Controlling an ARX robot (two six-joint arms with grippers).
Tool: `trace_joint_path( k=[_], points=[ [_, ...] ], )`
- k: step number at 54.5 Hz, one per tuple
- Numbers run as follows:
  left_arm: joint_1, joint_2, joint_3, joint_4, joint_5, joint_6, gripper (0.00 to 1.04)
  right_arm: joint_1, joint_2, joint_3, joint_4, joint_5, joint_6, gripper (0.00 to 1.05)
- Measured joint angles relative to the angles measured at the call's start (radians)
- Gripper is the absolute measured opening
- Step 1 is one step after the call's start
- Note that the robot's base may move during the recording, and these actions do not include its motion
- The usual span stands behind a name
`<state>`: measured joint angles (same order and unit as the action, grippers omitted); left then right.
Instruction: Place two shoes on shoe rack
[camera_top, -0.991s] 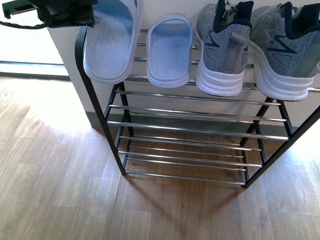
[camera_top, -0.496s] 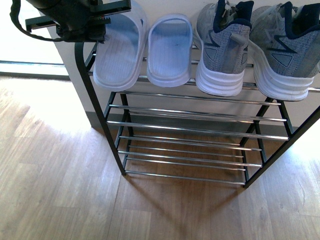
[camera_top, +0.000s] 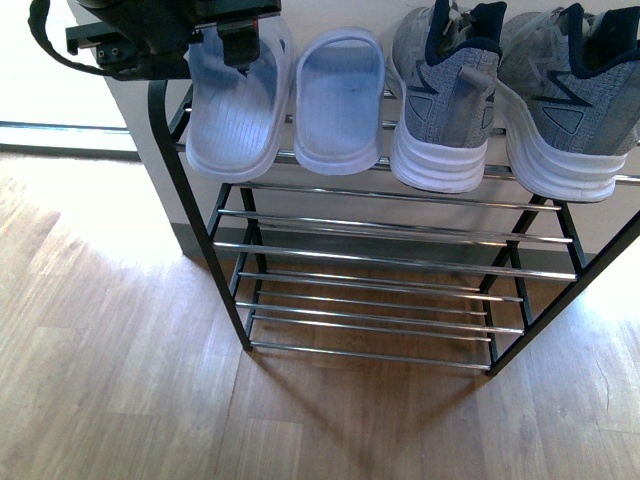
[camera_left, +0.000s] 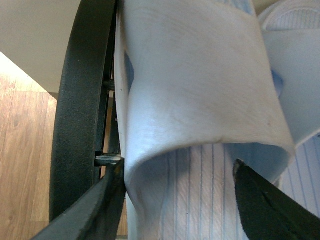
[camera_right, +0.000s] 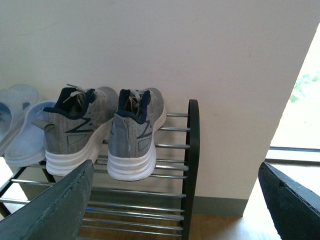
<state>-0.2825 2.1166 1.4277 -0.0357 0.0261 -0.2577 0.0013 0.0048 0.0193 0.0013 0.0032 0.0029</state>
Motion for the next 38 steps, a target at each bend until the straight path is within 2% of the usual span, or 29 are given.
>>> trace_joint_path(
  k=[5, 12, 25, 38],
  points=[
    [-0.003, -0.013, -0.008, 0.007, 0.002, -0.001, 0.77, 0.000, 0.000, 0.000, 0.000, 0.000, 0.000, 0.96],
    [-0.011, -0.040, -0.022, 0.018, 0.003, 0.003, 0.97, 0.000, 0.000, 0.000, 0.000, 0.000, 0.000, 0.96],
    [-0.013, -0.107, -0.059, 0.053, -0.043, 0.014, 0.95, 0.000, 0.000, 0.000, 0.000, 0.000, 0.000, 0.96],
    [-0.040, -0.237, -0.158, 0.146, -0.166, 0.064, 0.95, 0.000, 0.000, 0.000, 0.000, 0.000, 0.000, 0.96]
  ],
)
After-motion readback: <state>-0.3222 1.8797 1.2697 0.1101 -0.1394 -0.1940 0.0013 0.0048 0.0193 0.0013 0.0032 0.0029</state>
